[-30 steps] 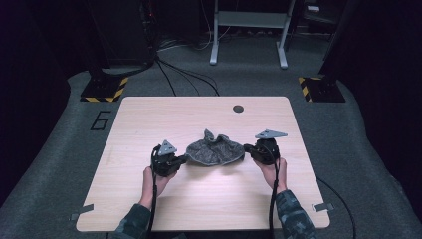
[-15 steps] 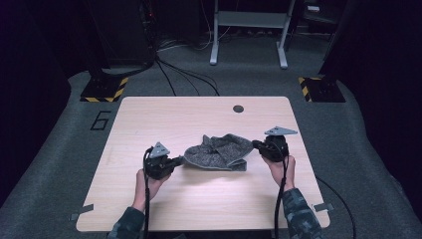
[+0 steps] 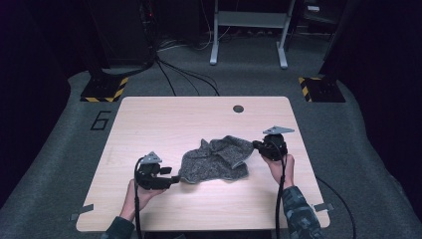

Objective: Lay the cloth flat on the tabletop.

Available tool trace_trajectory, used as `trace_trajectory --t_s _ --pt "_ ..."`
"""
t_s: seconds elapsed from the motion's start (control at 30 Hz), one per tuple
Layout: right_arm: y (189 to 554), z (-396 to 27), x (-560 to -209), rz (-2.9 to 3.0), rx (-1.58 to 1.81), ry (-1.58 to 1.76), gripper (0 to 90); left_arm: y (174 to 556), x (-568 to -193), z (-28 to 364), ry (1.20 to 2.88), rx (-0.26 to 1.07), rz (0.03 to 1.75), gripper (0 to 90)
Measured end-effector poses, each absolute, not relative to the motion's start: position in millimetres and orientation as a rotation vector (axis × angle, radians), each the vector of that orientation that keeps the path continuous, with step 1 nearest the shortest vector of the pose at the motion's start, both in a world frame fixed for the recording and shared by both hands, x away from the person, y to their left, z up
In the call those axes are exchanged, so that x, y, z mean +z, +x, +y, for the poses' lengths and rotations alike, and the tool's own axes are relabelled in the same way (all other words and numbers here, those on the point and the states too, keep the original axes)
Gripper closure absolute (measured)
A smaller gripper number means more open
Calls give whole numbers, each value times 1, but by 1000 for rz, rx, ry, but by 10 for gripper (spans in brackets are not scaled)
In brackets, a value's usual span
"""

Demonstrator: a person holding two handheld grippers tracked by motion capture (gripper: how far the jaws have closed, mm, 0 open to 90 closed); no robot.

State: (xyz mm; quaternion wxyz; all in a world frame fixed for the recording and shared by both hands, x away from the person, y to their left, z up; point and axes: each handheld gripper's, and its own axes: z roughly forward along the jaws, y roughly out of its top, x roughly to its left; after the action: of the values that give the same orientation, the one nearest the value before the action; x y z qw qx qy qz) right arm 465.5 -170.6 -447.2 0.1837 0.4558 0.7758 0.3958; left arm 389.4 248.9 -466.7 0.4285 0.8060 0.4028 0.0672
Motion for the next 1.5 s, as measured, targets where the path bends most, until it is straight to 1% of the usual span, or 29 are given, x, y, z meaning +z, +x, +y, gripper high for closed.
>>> trace_trajectory --t_s 0.03,0.1,0.2,0.33,0.37,0.4,0.43,0.5,0.53,0.57,0.63,0.87,0.93,0.97,1.07,1.1,1.17,1.2,1.27,1.37,1.5 --pt "466 -170 -448 2187 1118 1278 893 396 -460 250 1999 171 1015 344" --pt "468 -168 -448 2192 1114 1281 893 410 -452 248 1988 206 1036 332" --pt "471 -166 -448 2198 1108 1281 893 441 -447 239 1992 195 1080 320" --pt "471 -163 -446 2196 1109 1293 893 480 -454 214 2029 186 1148 323" --pt "472 -163 -446 2197 1113 1283 893 491 -458 206 2053 202 1151 326" --pt "472 -163 -446 2197 1113 1283 893 491 -458 206 2053 202 1151 327" --pt "471 -161 -445 2200 1112 1290 893 504 -462 196 2093 225 1148 331" --pt "472 -160 -444 2203 1109 1280 893 516 -468 187 2104 229 1168 337" --pt "472 -160 -443 2204 1108 1278 893 523 -472 183 2084 232 1188 343" --pt "472 -159 -442 2201 1115 1284 893 526 -474 181 2081 234 1202 345" --pt "472 -158 -442 2204 1105 1271 893 535 -480 176 2073 198 1225 353" --pt "472 -156 -442 2207 1107 1276 893 548 -497 158 2104 225 1240 385" --pt "472 -155 -443 2210 1102 1269 893 549 -498 153 2117 235 1212 413" --pt "472 -155 -443 2211 1102 1264 893 549 -499 150 2129 250 1197 447" --pt "472 -155 -443 2211 1103 1271 893 548 -502 141 2185 249 1155 597" --pt "472 -155 -443 2211 1103 1272 893 548 -503 138 2208 240 1138 693" --pt "471 -156 -444 2211 1105 1281 893 545 -505 134 2224 247 1116 820" --pt "471 -156 -444 2213 1101 1277 893 543 -505 133 2228 253 1112 853" --pt "471 -157 -446 2210 1095 1280 893 540 -505 133 2235 282 1109 876" --pt "470 -161 -448 2208 1094 1287 893 535 -504 137 2240 319 1102 884" --pt "471 -166 -448 2199 1095 1288 894 527 -495 153 2207 347 1118 885"
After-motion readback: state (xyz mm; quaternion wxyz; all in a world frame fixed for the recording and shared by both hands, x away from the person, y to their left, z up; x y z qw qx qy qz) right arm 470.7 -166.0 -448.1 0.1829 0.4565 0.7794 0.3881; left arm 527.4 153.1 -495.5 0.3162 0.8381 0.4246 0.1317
